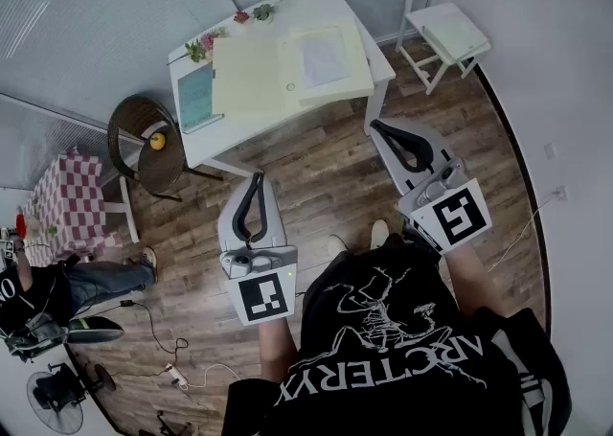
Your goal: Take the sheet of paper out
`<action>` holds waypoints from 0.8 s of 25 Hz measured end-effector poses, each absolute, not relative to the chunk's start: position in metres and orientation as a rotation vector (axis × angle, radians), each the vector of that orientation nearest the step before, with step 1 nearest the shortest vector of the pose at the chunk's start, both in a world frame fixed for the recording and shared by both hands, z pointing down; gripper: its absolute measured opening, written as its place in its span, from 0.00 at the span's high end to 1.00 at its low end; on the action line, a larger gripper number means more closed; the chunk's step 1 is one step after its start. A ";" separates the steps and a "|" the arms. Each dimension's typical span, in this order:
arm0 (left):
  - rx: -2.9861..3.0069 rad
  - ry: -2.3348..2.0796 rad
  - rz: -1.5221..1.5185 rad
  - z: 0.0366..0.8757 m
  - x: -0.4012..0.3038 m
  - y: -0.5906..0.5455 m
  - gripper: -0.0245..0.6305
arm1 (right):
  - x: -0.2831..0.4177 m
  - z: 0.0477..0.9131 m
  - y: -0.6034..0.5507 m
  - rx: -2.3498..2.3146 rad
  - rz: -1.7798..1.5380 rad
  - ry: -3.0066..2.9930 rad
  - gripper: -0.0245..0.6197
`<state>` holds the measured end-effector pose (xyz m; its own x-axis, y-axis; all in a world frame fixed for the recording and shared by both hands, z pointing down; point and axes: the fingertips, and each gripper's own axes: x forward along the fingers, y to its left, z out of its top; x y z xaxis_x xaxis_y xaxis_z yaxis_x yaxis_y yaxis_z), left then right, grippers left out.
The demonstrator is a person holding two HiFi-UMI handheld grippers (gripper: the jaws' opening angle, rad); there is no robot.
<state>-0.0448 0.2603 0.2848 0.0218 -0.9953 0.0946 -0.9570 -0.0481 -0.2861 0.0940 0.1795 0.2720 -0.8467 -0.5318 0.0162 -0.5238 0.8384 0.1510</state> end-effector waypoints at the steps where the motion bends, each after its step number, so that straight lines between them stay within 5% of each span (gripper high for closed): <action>1: -2.143 2.058 -0.409 0.285 -0.042 0.257 0.94 | 0.096 0.272 0.176 0.857 -0.225 -2.950 0.94; 20: -2.134 1.989 -0.536 0.303 0.003 0.178 0.94 | 0.144 0.299 0.091 0.859 -0.158 -2.985 0.94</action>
